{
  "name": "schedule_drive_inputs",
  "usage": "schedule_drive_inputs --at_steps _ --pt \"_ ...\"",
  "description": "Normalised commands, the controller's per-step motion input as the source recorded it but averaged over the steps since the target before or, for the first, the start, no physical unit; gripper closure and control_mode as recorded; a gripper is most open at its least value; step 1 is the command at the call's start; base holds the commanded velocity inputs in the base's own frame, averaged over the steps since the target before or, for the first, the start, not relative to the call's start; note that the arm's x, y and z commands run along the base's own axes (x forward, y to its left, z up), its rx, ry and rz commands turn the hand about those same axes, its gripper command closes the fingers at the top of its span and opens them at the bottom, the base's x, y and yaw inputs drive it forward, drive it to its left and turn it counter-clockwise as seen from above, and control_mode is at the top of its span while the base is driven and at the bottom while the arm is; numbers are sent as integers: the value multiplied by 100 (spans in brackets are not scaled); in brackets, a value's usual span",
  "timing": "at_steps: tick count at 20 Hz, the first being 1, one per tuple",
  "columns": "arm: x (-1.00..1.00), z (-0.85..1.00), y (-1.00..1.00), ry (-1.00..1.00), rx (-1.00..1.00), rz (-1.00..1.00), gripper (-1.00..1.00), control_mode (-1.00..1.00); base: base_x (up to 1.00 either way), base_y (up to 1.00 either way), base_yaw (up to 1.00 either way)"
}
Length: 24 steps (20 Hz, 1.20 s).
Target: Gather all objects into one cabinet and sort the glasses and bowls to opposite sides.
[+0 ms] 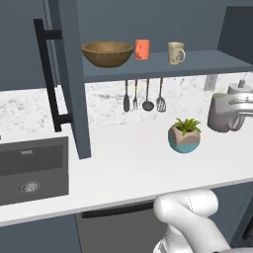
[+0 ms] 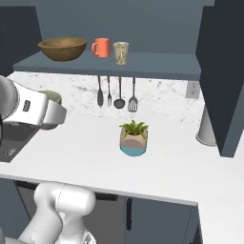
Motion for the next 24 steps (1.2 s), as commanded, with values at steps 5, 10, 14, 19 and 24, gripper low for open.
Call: schedule_drive_inputs --at_steps 5,10,14,19,24 --pt "36 52 -36 0 0 0 100 -100 0 0 0" --pt "32 42 -40 0 0 0 100 -100 0 0 0" --pt "28 21 -42 -5 0 0 100 -100 0 0 0" --pt "40 1 -50 -8 0 0 100 -100 0 0 0" --pt "71 0 -37 -10 0 -2 100 -100 0 0 0"
